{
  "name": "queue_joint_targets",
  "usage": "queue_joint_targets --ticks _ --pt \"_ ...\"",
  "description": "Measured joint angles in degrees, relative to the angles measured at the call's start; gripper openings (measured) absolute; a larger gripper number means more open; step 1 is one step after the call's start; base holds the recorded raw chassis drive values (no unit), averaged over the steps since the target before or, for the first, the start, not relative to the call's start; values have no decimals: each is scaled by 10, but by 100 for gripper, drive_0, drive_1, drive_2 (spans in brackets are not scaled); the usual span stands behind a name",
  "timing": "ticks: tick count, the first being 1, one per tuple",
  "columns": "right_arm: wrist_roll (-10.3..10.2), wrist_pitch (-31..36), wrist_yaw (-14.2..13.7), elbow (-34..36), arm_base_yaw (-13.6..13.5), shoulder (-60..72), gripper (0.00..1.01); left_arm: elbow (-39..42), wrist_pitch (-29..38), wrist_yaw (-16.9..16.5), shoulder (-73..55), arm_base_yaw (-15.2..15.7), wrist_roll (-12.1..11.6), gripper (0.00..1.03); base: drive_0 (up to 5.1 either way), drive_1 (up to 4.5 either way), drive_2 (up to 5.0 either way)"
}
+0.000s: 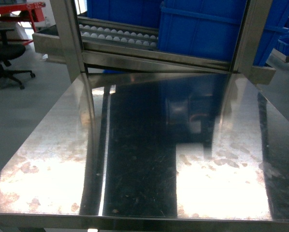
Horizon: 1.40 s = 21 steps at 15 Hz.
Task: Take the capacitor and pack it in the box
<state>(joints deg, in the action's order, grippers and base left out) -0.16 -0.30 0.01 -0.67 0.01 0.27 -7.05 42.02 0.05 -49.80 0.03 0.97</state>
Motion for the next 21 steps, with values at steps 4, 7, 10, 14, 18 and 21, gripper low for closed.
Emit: queue_joint_targets --ticks 4,7,10,14,18,21 --pt "0 0 0 0 0 0 98 35 -57 0 90 0 0 44 0 0 0" --pt "0 0 0 0 0 0 98 63 -78 0 133 0 0 44 0 0 0" --pt "0 0 0 0 0 0 98 63 -141 0 216 0 0 44 0 0 0" --pt "0 0 0 0 0 0 98 63 -216 0 295 0 0 43 0 0 0" --pt "0 0 0 0 0 0 98 63 -275 0 352 0 0 43 0 0 0" --pt "0 0 0 0 0 0 98 63 -307 0 384 0 0 43 0 0 0"
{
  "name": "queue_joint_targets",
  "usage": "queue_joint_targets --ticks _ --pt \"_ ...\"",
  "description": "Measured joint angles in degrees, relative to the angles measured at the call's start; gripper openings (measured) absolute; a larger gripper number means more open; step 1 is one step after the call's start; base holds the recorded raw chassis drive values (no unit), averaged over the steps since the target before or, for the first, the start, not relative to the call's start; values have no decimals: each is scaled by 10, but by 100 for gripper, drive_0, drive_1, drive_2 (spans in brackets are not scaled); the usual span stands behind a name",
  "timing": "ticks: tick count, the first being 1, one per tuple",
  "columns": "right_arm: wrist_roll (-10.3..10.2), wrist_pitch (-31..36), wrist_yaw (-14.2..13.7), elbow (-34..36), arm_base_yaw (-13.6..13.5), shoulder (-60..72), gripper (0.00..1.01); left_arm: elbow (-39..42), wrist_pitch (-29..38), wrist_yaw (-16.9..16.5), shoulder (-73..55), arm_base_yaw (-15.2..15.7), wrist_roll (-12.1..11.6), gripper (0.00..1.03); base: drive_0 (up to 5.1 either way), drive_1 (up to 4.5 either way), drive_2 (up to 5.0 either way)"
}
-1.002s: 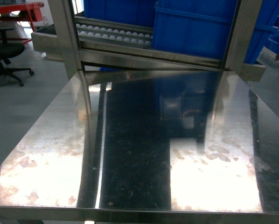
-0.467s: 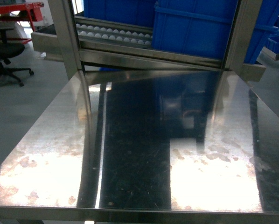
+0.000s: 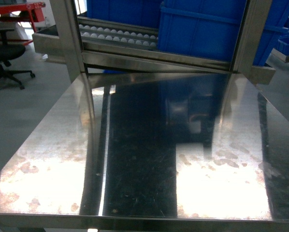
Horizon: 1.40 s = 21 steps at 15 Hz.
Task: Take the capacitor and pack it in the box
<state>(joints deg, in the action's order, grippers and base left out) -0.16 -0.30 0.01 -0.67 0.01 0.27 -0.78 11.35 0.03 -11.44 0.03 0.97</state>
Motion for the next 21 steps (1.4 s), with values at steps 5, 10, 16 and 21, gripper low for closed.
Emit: queue_joint_targets --ticks 5,10,16,21 --pt "0 1 0 0 0 0 98 -2 -113 2 110 0 0 43 0 0 0" --pt "0 0 0 0 0 0 98 0 -117 0 110 0 0 43 0 0 0" --pt "0 0 0 0 0 0 98 0 -117 0 110 0 0 43 0 0 0" --pt "0 0 0 0 0 0 98 0 -117 0 110 0 0 43 0 0 0"
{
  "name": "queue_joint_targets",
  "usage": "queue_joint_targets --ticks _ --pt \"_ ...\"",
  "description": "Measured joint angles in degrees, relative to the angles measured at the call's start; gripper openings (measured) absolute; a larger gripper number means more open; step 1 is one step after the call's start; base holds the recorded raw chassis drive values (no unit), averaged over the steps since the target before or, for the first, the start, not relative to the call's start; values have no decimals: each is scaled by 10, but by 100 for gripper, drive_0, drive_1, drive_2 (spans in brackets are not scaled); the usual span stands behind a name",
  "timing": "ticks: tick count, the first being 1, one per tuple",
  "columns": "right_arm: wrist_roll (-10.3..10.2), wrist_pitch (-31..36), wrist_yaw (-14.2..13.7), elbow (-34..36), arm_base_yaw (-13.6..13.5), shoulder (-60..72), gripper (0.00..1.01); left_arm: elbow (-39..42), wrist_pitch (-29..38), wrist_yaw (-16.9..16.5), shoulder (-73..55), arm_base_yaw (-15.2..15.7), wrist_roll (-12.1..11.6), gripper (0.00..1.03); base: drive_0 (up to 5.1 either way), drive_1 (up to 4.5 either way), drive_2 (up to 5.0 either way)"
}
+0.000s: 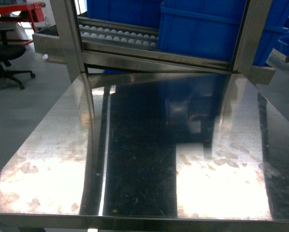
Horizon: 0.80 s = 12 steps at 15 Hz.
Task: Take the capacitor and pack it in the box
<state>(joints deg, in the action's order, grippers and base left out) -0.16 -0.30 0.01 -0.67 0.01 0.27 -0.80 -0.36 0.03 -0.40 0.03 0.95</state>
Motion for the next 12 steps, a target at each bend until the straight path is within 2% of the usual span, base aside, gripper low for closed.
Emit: queue_joint_targets --ticks 12 --pt "0 0 0 0 0 0 98 0 0 0 0 0 -3 43 0 0 0"
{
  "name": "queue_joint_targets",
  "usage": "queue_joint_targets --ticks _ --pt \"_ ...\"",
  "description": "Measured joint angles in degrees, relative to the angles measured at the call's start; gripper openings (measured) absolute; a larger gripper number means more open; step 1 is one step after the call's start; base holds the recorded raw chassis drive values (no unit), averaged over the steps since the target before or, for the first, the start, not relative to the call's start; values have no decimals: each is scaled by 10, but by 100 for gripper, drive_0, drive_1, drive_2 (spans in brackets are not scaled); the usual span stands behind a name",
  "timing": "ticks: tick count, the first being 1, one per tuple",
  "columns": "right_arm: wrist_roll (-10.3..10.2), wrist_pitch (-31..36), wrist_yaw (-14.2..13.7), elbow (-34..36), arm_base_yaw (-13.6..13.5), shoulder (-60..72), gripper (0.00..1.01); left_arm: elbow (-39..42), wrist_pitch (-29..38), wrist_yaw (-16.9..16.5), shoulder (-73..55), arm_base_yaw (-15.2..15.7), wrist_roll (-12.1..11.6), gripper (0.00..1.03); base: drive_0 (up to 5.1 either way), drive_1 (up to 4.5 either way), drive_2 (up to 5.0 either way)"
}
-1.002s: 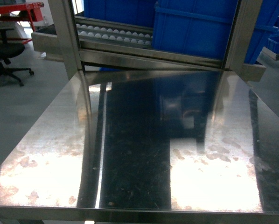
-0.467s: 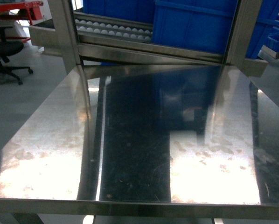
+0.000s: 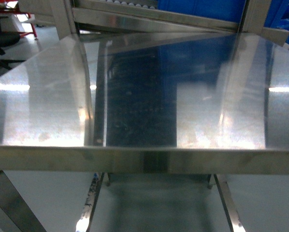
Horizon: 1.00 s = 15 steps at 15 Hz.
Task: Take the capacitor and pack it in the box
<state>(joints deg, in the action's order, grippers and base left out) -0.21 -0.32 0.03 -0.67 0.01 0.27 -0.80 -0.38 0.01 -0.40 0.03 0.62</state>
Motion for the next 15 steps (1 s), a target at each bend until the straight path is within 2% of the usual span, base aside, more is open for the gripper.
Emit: queue_joint_targets --ticks 15 --pt "1 -1 0 0 0 0 98 0 -1 1 0 0 0 43 0 0 0"
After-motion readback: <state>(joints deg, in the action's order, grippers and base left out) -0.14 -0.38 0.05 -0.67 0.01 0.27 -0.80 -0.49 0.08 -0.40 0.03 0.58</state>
